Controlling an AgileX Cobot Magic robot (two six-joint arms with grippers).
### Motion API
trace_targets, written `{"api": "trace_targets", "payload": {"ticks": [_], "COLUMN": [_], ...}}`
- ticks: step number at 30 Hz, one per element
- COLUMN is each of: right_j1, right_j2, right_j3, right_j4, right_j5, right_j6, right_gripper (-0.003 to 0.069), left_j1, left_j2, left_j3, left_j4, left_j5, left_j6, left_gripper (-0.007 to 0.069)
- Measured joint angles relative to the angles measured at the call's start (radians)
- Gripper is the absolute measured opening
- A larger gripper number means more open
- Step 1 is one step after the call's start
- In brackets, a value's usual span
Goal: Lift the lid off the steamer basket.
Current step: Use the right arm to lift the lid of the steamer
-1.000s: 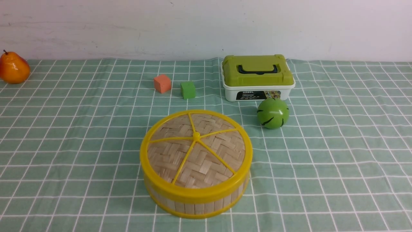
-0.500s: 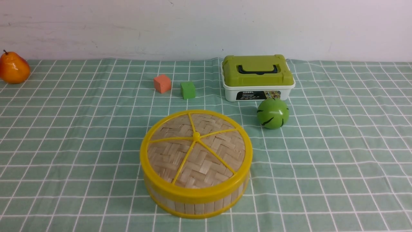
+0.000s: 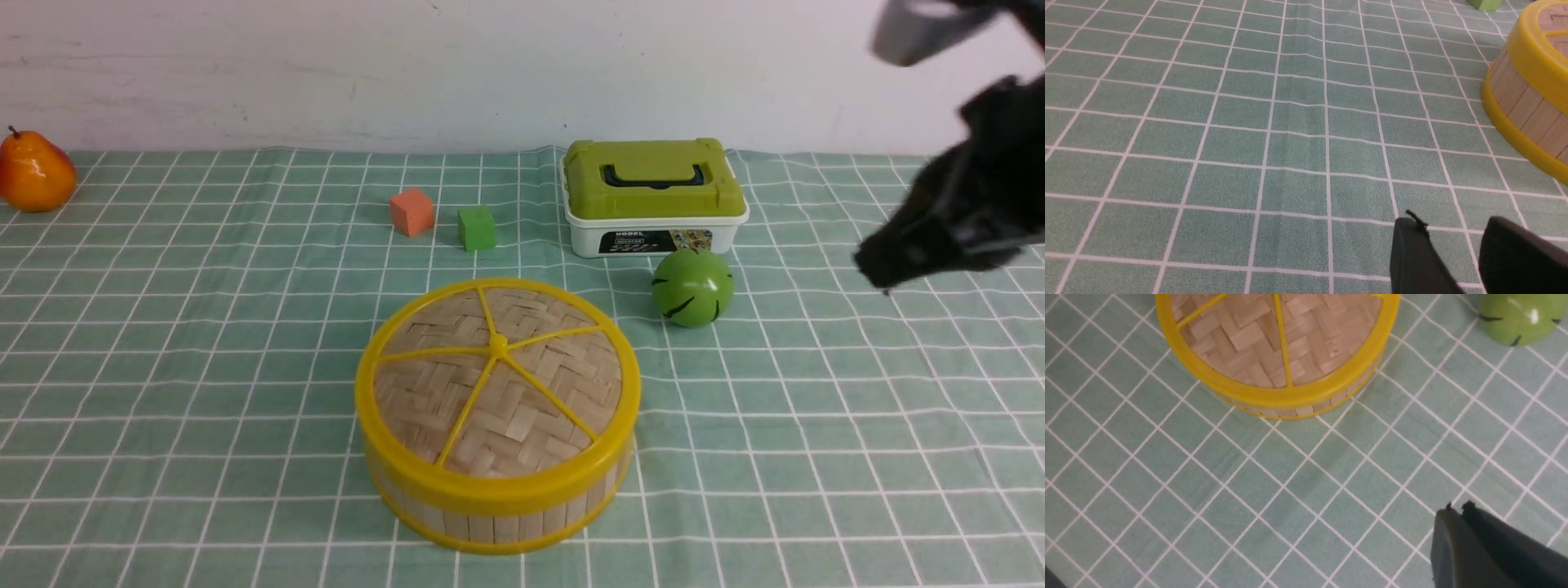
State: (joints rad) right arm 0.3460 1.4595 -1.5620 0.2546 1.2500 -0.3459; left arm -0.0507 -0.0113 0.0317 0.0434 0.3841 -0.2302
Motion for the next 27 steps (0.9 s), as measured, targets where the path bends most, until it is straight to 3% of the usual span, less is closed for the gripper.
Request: {"api": "trace_targets", "payload": {"ticks": [6,11,15,20,24,27], "right_j1": [0.159,0.225,0.277,0.320,0.323,0.323], "right_j2": [0.252,0.398,0.521,0.649,0.713,0.732], "right_j3": [-0.205,-0.336,-0.459,-0.552,-0.556,-0.556], "right_j4": [-0.096,-0.101,-0.101,-0.106,-0.117,-0.129], "right_j5": [0.000,0.000,-0.001,-0.012,-0.061,-0.078], "right_j6": [0.094,0.102,0.104,0.121,0.127,0.128], "right_gripper": [0.0016,0.0054,0.0151,0.0348,0.0420,0.0422], "left_j1": [0.000,0.000,0.000,0.000,0.000,0.000], "left_j2": [0.000,0.000,0.000,0.000,0.000,0.000], "left_j3": [0.000,0.000,0.000,0.000,0.000,0.000], "left_j4": [0.000,0.000,0.000,0.000,0.000,0.000], "left_j5": [0.000,0.000,0.000,0.000,0.000,0.000], "left_j6": [0.000,0.000,0.000,0.000,0.000,0.000], "left_gripper": [0.0239,0.0239,0.0239,0.0239,0.0239,0.0239]}}
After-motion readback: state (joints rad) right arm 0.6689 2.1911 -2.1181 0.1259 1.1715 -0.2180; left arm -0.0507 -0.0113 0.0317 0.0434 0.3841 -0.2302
